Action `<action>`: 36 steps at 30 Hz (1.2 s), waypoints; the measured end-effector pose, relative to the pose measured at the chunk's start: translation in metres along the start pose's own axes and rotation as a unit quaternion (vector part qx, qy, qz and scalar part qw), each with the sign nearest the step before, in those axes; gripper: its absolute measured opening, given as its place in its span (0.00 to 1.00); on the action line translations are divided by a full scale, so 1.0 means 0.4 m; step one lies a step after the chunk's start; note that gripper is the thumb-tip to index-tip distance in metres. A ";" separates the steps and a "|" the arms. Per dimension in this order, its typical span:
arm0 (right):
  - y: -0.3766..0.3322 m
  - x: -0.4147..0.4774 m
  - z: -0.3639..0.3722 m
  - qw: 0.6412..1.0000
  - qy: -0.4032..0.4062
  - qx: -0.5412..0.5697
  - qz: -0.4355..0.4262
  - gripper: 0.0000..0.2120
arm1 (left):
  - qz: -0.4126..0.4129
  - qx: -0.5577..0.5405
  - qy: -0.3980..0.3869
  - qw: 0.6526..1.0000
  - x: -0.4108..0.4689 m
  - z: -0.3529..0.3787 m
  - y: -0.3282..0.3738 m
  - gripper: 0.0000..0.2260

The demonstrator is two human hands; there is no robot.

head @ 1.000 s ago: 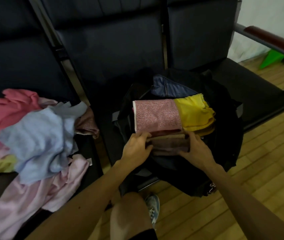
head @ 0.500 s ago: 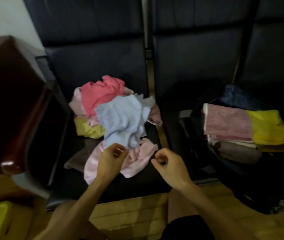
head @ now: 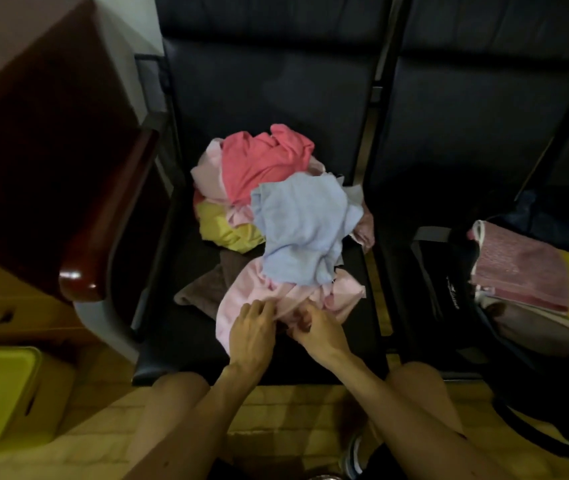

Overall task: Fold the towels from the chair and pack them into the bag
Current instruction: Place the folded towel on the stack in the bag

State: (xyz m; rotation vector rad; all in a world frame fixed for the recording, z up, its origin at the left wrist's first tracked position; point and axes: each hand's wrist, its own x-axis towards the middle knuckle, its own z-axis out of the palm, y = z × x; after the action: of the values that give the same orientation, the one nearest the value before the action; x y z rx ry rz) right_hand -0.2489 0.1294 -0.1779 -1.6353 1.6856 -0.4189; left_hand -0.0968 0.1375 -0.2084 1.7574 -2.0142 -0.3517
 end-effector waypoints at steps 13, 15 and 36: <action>-0.206 -0.017 -0.170 0.984 0.101 -0.025 -0.145 0.30 | 0.068 -0.225 -0.020 0.972 0.143 -0.335 0.147 0.06; -0.275 -0.028 -0.241 0.976 0.128 -0.053 -0.167 0.24 | 0.100 -0.202 -0.024 0.974 0.180 -0.439 0.198 0.06; -0.828 -0.452 -0.815 0.933 0.126 0.292 -0.168 0.08 | 0.245 -0.354 0.301 0.851 -0.038 -0.895 0.579 0.09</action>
State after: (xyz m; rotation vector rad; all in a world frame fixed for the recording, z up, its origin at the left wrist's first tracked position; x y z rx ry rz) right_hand -0.2526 0.1743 0.3186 -1.4433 1.2650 -1.2196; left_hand -0.1237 0.2234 0.2084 0.7285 -1.5016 -0.2716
